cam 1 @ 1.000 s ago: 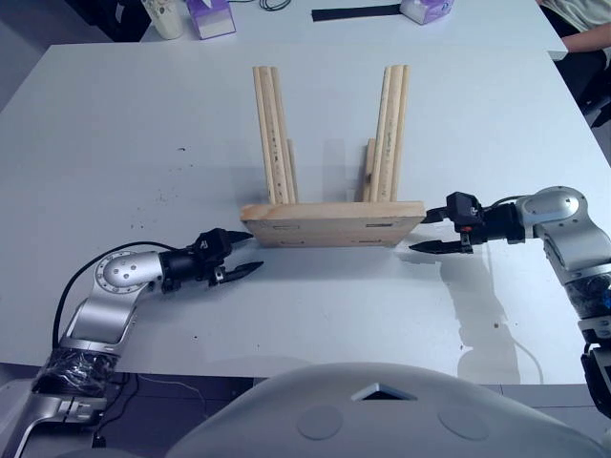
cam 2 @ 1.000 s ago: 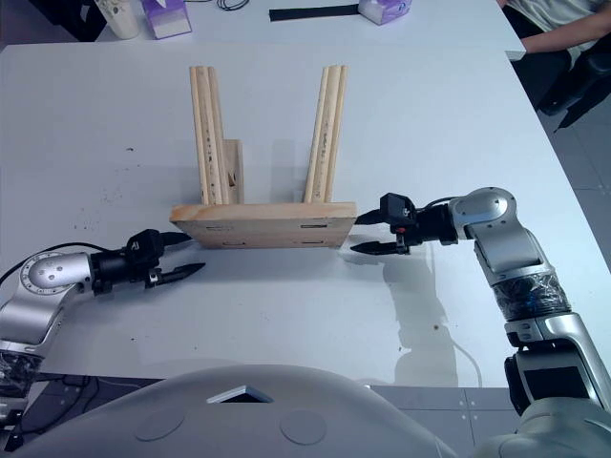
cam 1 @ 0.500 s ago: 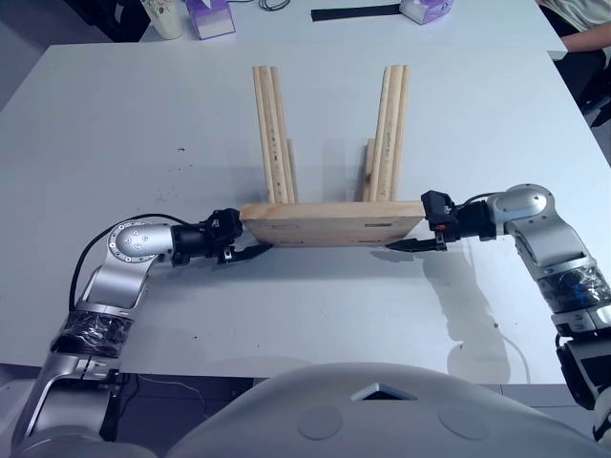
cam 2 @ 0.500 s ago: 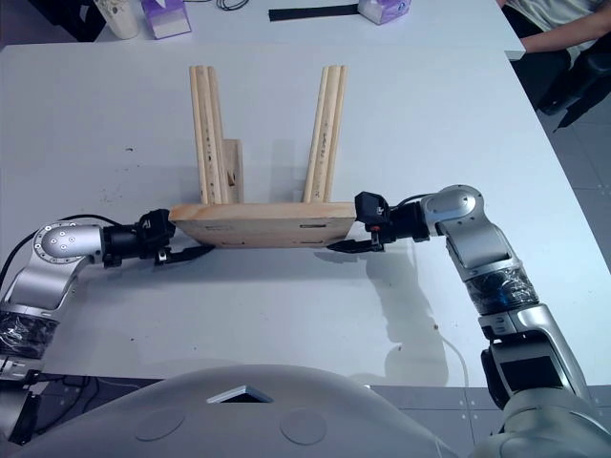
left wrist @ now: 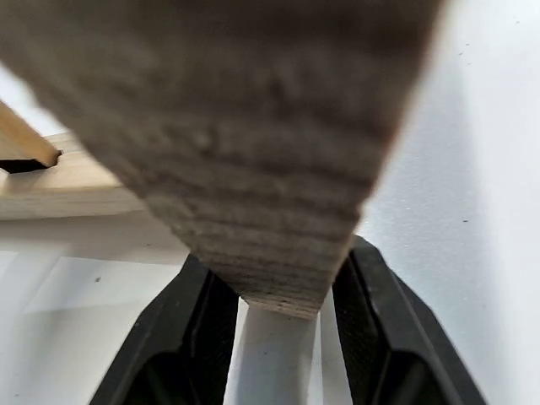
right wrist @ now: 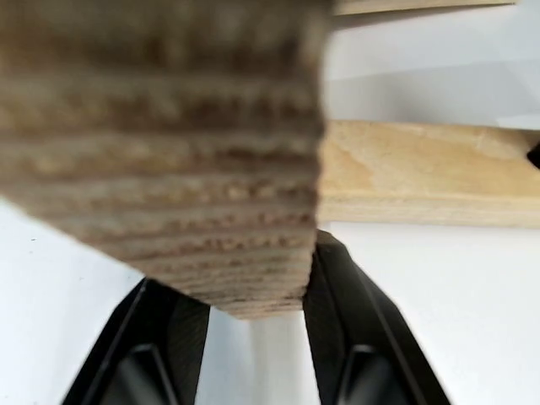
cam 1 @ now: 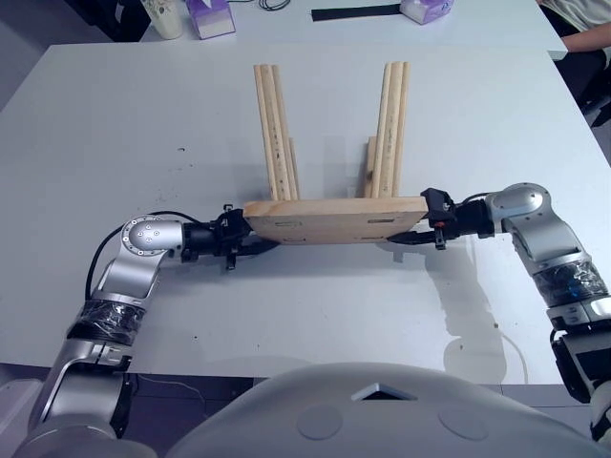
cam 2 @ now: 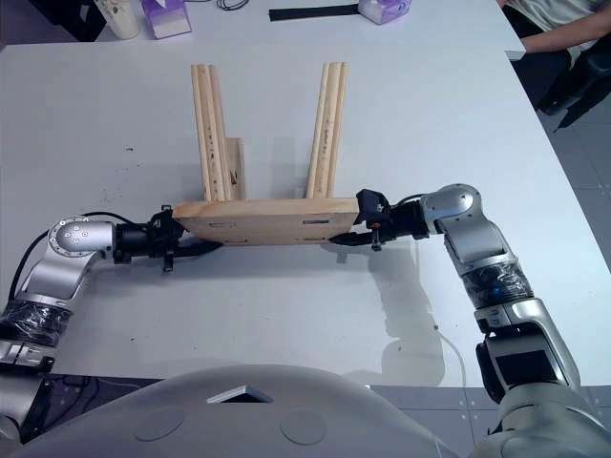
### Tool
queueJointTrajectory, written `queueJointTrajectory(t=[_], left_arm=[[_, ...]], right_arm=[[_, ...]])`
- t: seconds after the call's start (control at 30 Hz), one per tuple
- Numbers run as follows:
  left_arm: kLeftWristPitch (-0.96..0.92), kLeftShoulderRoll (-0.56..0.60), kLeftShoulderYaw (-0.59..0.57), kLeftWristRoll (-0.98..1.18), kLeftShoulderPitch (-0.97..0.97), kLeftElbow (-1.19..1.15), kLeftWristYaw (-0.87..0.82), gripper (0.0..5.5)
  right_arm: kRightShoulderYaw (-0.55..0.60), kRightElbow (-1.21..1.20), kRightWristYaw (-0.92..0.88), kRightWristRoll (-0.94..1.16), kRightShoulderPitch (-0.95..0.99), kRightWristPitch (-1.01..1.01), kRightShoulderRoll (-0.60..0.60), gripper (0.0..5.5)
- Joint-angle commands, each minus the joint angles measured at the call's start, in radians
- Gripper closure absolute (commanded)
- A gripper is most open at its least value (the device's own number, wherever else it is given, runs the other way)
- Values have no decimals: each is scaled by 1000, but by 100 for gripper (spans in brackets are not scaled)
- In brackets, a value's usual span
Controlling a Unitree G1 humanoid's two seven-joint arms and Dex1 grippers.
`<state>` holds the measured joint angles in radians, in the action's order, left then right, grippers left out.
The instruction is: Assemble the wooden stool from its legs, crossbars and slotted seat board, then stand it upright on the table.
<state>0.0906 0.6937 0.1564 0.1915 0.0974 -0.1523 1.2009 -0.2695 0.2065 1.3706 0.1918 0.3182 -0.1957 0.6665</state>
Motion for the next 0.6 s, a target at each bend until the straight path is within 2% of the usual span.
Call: queueJointTrajectory(t=[0.03, 0.13, 0.17, 0.27, 0.33, 0.37, 0.47, 0.53, 0.6], left_arm=[[-175, 29, -40, 153, -61, 199, 32, 398], [-374, 78, -88, 323, -154, 407, 45, 400], [-466, 77, -114, 421, -179, 488, 10, 400], [-688, 42, -211, 830, -224, 665, -188, 400], [-695, 8, -258, 1150, -228, 700, -401, 400], [-671, -6, -268, 1263, -229, 710, -488, 400], [-543, -64, -276, 1470, -254, 765, -711, 400], [-454, -123, -268, 1508, -269, 818, -830, 400], [-388, -188, -243, 1497, -276, 868, -924, 400]], right_arm=[[37, -138, 91, 187, -30, -216, 13, 406], [107, -278, 85, 368, -37, -462, 32, 406], [158, -339, 50, 486, -28, -603, 28, 406], [311, -427, -67, 805, 31, -943, 1, 406], [391, -390, -185, 1023, 74, -1056, -10, 406], [398, -364, -262, 1151, 83, -1051, 9, 406], [313, -365, -543, 1630, 45, -832, 148, 405], [298, -390, -652, 1763, 30, -742, 152, 405], [329, -427, -730, 1780, 16, -695, 73, 405]])
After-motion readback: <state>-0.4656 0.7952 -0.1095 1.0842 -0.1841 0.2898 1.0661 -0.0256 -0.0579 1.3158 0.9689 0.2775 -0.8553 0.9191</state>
